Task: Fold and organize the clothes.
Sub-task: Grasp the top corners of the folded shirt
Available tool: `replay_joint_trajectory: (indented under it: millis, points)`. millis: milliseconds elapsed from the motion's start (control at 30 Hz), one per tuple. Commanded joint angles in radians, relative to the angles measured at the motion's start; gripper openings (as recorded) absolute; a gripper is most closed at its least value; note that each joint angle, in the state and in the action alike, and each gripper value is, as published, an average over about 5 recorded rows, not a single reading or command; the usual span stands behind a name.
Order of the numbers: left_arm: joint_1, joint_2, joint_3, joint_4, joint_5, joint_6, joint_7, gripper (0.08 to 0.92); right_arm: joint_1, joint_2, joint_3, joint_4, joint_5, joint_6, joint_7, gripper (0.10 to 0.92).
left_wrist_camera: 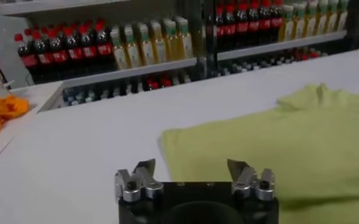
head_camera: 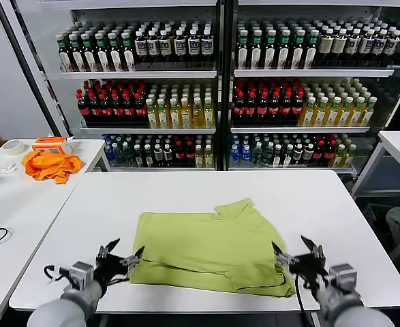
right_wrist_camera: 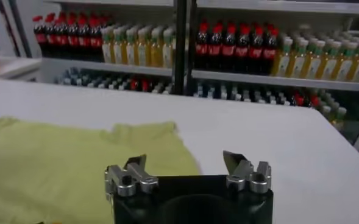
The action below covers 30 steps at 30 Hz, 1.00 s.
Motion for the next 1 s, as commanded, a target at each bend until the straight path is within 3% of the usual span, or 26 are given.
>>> replay_joint_trajectory:
  millis: [33, 500, 1000]
  points:
    - [-0.354, -0.067, 0.148, 0.346, -0.008, -0.024, 0.035, 0.814, 0.416, 0.115, -0.199, -0.323, 0.018, -0.013, 0.025, 0.822]
    - [-0.534, -0.107, 0.223, 0.591, 0.016, -0.051, 0.072, 0.823, 0.564, 0.262, -0.278, -0.667, -0.043, 0.012, -0.003, 0.823]
    - [-0.513, -0.108, 0.209, 0.596, 0.011, -0.042, 0.068, 0.823, 0.568, 0.313, -0.277, -0.75, -0.075, 0.05, -0.033, 0.823]
